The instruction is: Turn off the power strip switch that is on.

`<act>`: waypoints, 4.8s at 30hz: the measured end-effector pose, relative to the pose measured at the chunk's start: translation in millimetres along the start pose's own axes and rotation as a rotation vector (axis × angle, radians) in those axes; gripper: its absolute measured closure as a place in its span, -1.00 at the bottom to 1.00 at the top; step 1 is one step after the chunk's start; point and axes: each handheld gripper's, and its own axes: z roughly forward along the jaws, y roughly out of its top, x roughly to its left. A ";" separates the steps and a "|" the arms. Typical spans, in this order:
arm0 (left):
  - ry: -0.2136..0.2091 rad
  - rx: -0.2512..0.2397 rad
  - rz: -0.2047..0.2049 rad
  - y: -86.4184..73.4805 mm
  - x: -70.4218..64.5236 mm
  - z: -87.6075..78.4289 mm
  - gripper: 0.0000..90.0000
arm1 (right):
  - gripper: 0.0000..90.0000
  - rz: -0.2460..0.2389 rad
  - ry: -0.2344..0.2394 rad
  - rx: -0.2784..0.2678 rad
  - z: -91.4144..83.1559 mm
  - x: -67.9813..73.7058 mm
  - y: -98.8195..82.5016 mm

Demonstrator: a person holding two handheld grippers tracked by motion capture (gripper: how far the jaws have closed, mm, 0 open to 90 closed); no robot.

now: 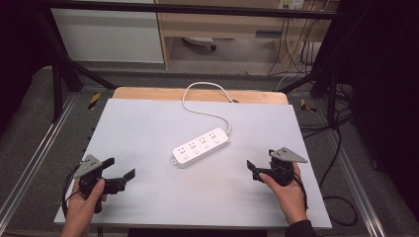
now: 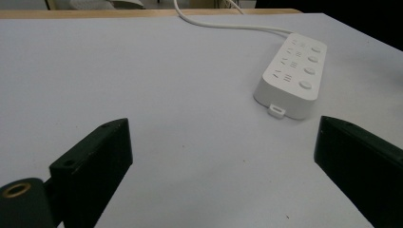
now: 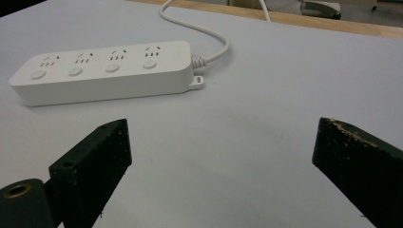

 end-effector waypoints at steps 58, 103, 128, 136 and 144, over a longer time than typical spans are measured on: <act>-0.001 0.010 0.006 -0.9 1.0 -0.4 -0.89 | -0.82 0.012 0.048 -0.017 66.4 2.3 46.0; -0.002 0.016 0.011 -1.2 0.4 0.0 -0.89 | 0.67 -0.051 0.148 -0.083 103.6 44.2 52.8; -0.007 0.018 0.012 -1.3 0.3 0.4 -0.89 | 1.00 -0.044 0.181 -0.082 122.1 58.5 51.5; -0.008 0.018 0.012 -1.3 -0.2 0.6 -0.89 | 1.00 -0.052 0.185 -0.086 125.2 61.9 50.4; -0.008 0.018 0.010 -1.4 -0.1 0.7 -0.89 | 1.00 -0.046 0.193 -0.065 129.8 64.3 46.5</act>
